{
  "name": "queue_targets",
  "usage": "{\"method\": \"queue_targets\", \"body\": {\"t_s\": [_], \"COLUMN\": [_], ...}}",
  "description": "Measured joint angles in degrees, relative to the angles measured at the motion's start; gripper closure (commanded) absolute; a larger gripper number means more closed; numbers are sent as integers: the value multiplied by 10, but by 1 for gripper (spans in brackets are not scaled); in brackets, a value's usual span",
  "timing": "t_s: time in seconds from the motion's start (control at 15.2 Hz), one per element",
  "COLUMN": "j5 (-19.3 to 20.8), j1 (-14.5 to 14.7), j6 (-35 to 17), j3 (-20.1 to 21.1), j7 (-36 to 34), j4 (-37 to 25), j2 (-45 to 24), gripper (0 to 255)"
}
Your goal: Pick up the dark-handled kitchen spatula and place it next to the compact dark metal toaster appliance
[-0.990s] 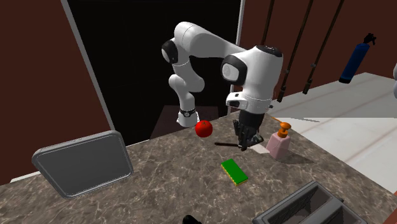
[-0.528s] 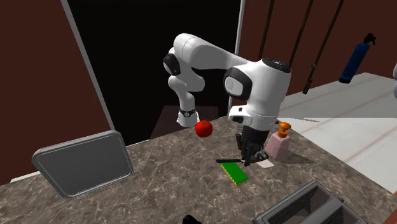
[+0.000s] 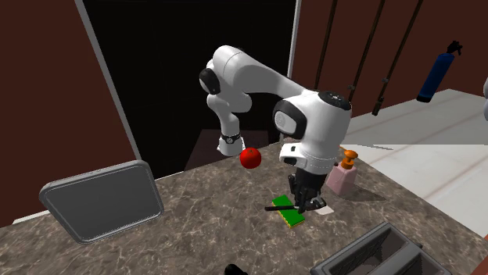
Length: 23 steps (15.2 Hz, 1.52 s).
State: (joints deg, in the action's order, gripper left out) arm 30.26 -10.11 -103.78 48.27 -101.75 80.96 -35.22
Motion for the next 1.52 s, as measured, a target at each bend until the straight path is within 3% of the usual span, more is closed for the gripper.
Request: {"method": "queue_targets", "body": {"t_s": [1.52], "j5": [54], "j1": [7], "j6": [-129], "j3": [-39], "j7": [-42], "j4": [83], "j2": [-63], "gripper": [255]}}
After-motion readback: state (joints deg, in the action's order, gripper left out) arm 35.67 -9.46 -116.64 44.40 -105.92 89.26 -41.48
